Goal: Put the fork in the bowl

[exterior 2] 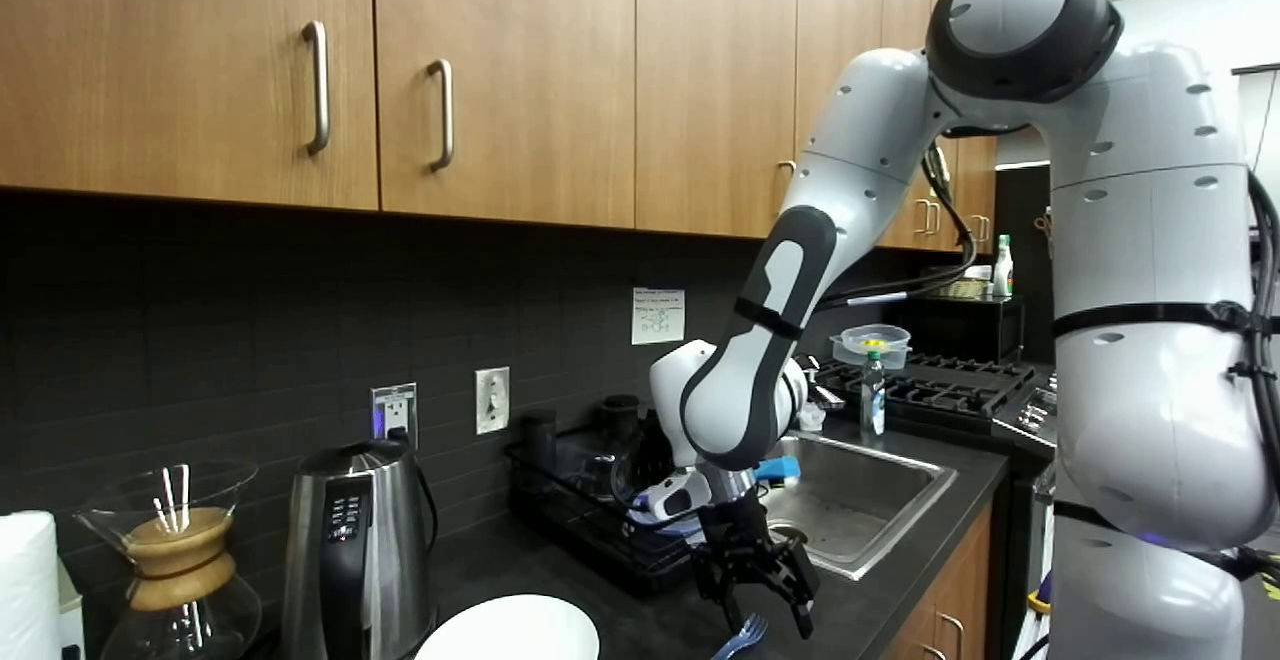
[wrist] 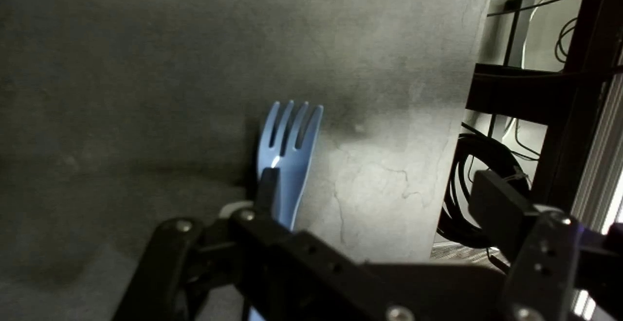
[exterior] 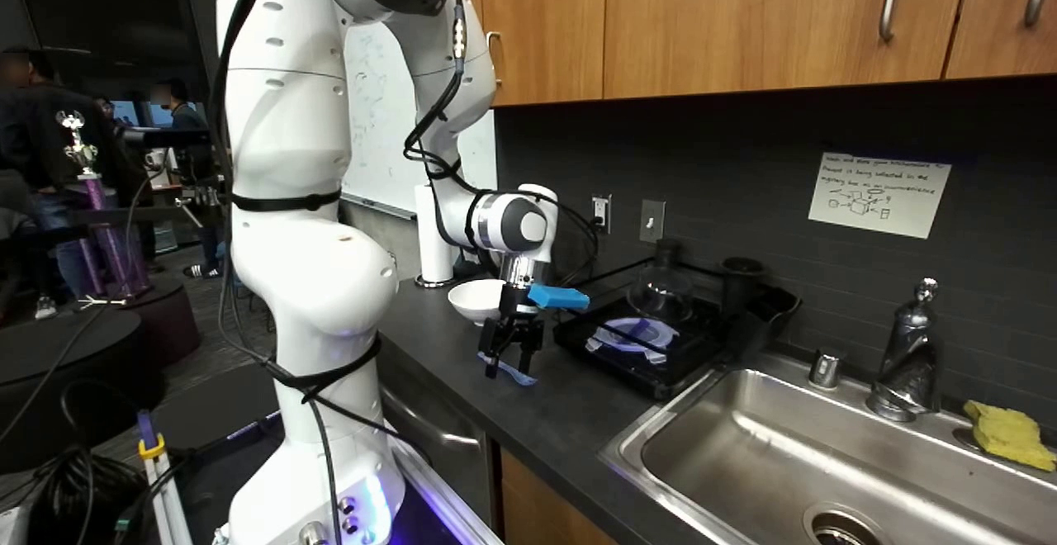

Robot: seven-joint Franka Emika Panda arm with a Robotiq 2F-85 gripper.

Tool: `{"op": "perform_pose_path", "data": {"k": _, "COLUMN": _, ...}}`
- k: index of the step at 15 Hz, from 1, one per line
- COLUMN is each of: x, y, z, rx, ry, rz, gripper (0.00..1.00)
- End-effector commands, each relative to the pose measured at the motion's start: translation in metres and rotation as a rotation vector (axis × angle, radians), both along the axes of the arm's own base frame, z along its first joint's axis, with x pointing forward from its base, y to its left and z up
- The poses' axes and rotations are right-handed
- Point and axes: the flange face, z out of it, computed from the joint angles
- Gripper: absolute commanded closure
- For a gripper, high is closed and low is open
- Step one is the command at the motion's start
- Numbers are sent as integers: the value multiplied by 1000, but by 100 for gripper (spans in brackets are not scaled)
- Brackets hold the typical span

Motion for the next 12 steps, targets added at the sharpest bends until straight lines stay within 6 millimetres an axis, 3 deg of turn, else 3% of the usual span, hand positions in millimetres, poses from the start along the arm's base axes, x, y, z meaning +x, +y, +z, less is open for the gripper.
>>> {"op": "perform_pose_path", "data": {"k": 1, "x": 3, "y": 16, "z": -9, "rx": 5, "ry": 11, "rz": 1, "gripper": 0}}
{"op": "perform_pose_path", "data": {"k": 5, "x": -2, "y": 38, "z": -13, "rx": 2, "ry": 6, "rz": 6, "gripper": 0}}
{"op": "perform_pose_path", "data": {"k": 9, "x": -4, "y": 43, "z": 9, "rx": -43, "ry": -44, "rz": -27, "gripper": 0}}
{"op": "perform_pose_path", "data": {"k": 12, "x": 0, "y": 46, "z": 13, "rx": -59, "ry": -58, "rz": -24, "gripper": 0}}
